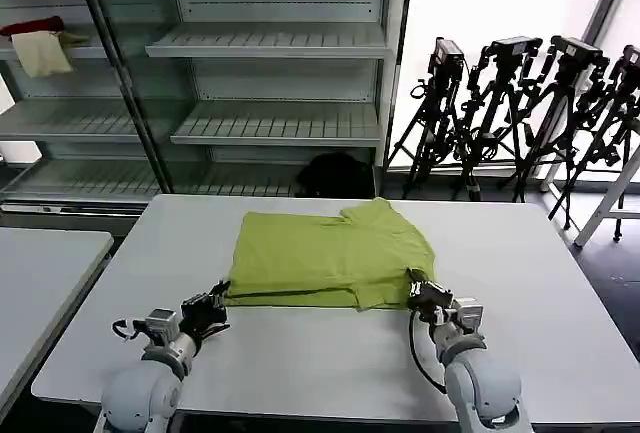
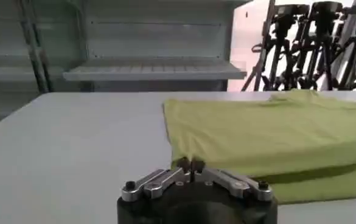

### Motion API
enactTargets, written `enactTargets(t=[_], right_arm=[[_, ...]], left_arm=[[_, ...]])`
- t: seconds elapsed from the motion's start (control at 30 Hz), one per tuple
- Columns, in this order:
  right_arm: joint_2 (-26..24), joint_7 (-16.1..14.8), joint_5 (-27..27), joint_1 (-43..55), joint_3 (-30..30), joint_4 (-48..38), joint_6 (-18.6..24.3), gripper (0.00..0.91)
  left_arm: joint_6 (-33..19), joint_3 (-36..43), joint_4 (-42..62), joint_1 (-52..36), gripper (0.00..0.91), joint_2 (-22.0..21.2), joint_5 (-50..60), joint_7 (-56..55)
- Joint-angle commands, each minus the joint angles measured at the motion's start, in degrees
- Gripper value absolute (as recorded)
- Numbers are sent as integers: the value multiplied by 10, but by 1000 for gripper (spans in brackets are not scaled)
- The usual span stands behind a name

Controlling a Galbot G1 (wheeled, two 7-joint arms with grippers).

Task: Fold and organize the clothes.

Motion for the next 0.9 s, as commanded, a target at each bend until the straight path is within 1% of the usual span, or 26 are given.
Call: enactTargets(t=[0.03, 0.13, 0.3, 0.4, 0.5, 0.53, 0.57, 0.6, 0.7, 0.9], right_arm=[[1, -4, -5, 5, -2, -12, -2, 907], [3, 0, -7, 14, 0, -20, 4, 907], [1, 4, -7, 24, 7, -24, 3, 907], [-9, 1, 3, 10, 16, -4, -5, 907], [-30, -9, 15, -25, 24, 42, -6, 907], [-38, -17, 20, -44, 29, 61, -6, 907], [-44, -19, 23, -59, 32, 68, -6, 877], [-48, -22, 29, -71, 35, 78, -6, 877], [-56, -23, 33, -98, 45, 82, -6, 816], [-55, -25, 33, -114, 51, 75, -5, 766]], left_arm=[[-3, 2, 10, -10, 907, 0, 8, -1], [-8, 0, 9, -15, 907, 0, 4, -2], [-9, -8, 2, -26, 907, 2, -12, -15], [-3, -15, -8, -22, 907, 5, -21, -18], [6, -19, -30, 15, 907, 9, -21, -17], [6, -19, -37, 24, 907, 9, -18, -17], [6, -17, -42, 38, 907, 7, -13, -16], [6, -16, -45, 47, 907, 6, -8, -15], [6, -12, -44, 62, 907, 0, 1, -15], [5, -7, -34, 67, 907, -3, 16, -13]])
